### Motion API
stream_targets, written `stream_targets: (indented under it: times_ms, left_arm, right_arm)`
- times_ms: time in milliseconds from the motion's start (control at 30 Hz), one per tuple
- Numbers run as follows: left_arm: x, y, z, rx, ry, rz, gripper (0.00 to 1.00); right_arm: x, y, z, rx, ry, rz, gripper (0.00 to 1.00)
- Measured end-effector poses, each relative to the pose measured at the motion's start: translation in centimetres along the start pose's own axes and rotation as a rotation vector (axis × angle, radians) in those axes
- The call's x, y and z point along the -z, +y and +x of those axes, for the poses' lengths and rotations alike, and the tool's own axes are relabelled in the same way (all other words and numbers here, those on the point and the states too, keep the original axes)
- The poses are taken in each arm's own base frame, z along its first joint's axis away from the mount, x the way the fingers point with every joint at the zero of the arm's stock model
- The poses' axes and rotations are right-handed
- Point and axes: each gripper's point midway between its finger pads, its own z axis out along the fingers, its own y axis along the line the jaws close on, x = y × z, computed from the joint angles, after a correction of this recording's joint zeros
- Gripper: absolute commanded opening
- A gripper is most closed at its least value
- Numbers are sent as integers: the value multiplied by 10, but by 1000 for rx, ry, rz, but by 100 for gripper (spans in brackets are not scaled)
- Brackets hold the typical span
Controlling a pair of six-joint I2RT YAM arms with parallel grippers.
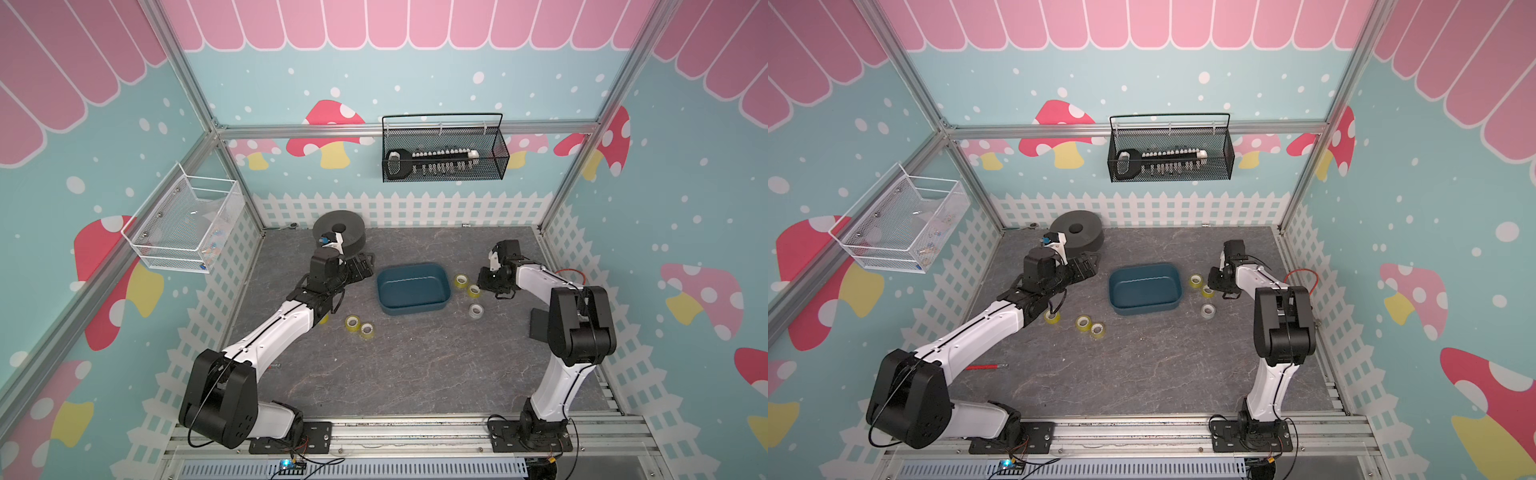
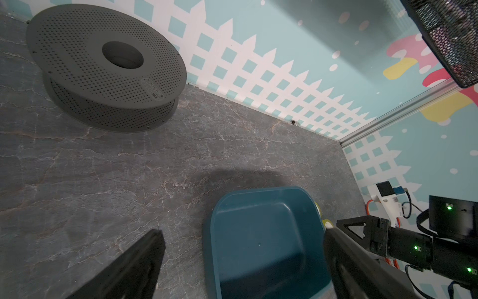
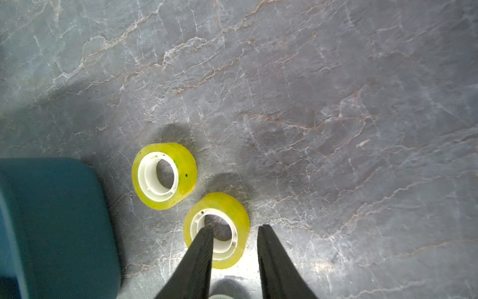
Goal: Put the transparent tape into the storage box
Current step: Pick up the tape from the center of the board.
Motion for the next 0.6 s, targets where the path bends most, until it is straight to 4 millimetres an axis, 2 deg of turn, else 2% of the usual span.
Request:
stream_targets:
  times_ms: [167,267,333,400,467,567,600]
  left_arm:
    - [-2,1,2,1,6,-4,99]
    - [-2,2,2,1,7,-4,99]
    - [-3,2,3,1,9,-6,99]
    - [-4,3,5,2,14,-9,99]
    - [-5,4,5,1,15,-10,99]
    - [-5,4,5,1,15,-10,99]
    - [-5,4,5,1,15,-10,99]
  right_arm:
    - [-1,4,2,12,3,-3,35]
    - [-12,1,10,17,26,8,34]
    - [-24,-4,23,19,59,22,34]
    - [-24,-4,20,22,46,24,33]
    - [-24,-5,19,25,36,26,25]
    - [-25,-5,18,32,27,26,2]
    - [-25,-5,16,35,18,24,0]
